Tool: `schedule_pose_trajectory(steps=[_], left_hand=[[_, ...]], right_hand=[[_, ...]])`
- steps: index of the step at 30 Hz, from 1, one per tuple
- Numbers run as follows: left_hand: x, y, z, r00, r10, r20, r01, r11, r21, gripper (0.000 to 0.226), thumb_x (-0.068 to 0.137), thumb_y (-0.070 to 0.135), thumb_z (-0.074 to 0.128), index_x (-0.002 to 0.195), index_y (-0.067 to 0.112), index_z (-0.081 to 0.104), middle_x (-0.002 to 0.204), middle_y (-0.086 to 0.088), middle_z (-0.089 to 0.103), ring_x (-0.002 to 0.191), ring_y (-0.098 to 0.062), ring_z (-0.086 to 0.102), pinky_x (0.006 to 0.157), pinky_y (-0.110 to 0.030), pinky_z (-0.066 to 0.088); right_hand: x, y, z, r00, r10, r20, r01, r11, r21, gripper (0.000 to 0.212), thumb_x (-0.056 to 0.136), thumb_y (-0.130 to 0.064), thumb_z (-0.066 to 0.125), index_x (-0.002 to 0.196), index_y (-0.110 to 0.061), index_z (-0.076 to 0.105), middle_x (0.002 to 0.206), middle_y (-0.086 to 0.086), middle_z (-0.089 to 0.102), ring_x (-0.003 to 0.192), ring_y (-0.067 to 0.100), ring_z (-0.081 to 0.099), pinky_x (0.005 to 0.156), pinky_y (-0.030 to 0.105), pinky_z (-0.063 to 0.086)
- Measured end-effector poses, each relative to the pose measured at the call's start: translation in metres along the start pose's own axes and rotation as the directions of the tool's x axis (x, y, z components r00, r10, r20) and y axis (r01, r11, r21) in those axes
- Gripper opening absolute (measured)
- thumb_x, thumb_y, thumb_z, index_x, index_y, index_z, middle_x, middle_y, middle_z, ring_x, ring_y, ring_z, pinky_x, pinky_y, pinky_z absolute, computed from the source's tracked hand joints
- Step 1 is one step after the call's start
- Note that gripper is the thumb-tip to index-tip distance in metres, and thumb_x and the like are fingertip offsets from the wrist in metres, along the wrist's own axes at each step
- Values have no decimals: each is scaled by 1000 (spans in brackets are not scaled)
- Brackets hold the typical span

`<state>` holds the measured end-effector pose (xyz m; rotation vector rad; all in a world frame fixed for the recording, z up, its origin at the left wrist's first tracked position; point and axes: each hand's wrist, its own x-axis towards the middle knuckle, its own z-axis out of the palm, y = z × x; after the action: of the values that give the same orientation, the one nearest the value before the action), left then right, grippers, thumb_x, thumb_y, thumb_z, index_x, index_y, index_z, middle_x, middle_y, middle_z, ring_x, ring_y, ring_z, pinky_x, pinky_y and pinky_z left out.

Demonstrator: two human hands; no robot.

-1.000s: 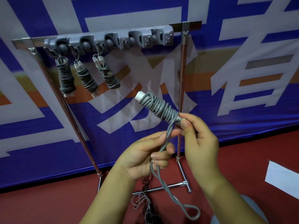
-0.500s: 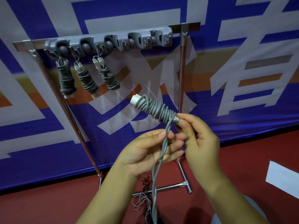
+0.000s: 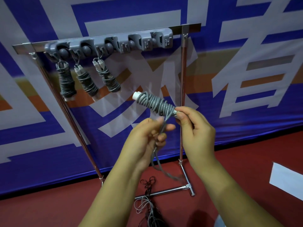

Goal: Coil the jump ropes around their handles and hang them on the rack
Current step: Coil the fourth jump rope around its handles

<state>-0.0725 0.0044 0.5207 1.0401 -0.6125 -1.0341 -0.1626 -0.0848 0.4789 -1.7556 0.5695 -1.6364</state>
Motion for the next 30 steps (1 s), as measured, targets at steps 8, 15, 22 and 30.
schedule_pose_trajectory(steps=[8,15,22,30], left_hand=[[7,2,-6,981,-94,167,111,989,-95,20,79,13,66,69,12,48,66,-4,63,49,-6,50,54,-18,45],[10,4,-21,982,-40,187,4,983,186,10,72,9,63,67,14,69,65,0,62,60,-7,58,61,-20,49],[10,-10,-20,983,4,182,-44,975,217,13,70,10,66,79,7,57,60,6,59,56,-5,55,59,-20,48],[5,-20,-14,953,282,107,-299,929,218,32,66,25,76,95,17,67,82,-16,59,66,-28,46,57,-34,37]], right_hand=[[1,-6,1,999,-38,-17,38,999,10,25,93,-24,52,105,-10,70,95,-7,66,89,4,65,79,18,53],[-5,-19,-8,995,72,65,-78,991,104,18,91,-33,53,100,-28,67,93,-2,70,89,13,68,79,34,57],[-11,-34,-10,974,200,102,-219,948,230,18,93,-18,58,89,-33,67,88,-6,72,85,10,70,72,25,57],[-8,-40,-15,846,471,249,-531,702,475,12,90,-18,55,98,-16,64,78,-1,72,72,16,71,55,23,55]])
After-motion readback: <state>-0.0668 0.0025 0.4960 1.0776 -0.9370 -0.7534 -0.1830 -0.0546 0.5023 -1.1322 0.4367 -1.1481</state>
